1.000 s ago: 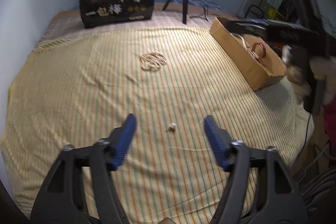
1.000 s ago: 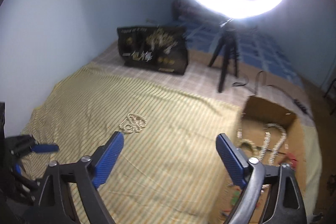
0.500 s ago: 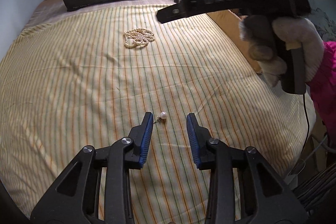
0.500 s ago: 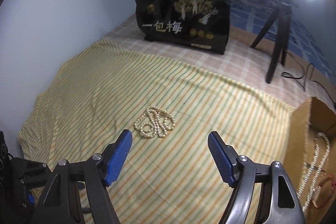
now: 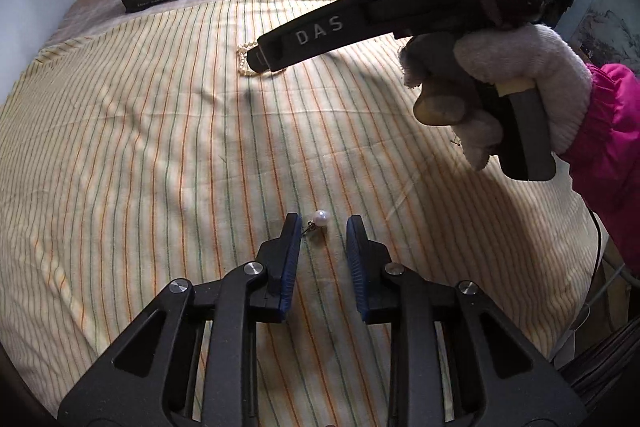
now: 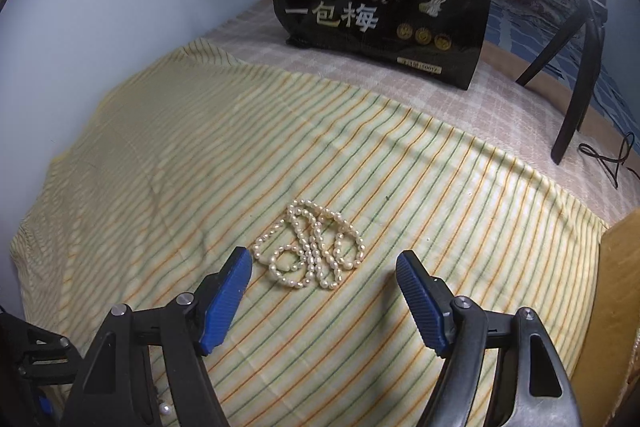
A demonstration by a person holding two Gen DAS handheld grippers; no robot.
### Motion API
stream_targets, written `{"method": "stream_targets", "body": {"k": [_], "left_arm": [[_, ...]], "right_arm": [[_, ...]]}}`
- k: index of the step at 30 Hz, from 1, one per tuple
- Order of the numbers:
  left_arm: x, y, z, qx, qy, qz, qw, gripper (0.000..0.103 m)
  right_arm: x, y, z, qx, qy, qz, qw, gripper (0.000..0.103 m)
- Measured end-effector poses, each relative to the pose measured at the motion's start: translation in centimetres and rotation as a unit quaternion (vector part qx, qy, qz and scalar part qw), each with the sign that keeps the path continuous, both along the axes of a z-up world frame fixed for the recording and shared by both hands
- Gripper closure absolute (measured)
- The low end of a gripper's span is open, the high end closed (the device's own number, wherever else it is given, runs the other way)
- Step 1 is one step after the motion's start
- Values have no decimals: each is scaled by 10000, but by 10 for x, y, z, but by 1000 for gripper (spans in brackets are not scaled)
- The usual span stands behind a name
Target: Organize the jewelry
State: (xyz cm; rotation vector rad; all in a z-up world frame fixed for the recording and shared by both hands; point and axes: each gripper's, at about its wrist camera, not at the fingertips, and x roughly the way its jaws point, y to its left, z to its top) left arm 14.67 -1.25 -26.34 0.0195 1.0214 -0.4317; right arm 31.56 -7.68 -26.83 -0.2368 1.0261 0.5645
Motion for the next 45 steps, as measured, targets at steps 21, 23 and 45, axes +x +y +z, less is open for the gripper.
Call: {"method": "stream_targets", "body": {"k": [21, 23, 45], "left_arm": [[-2, 5, -3, 29, -59, 121, 9999, 96], [-1, 4, -2, 32, -67, 137, 9999, 97], [-5, 8, 3, 29, -242, 322, 9992, 103]], "right_arm": [[0, -3, -4, -215, -142, 11, 9997, 89], [0, -5, -3, -191, -141, -22, 9997, 93], [-9, -22, 12, 87, -275, -174, 9994, 102]]}}
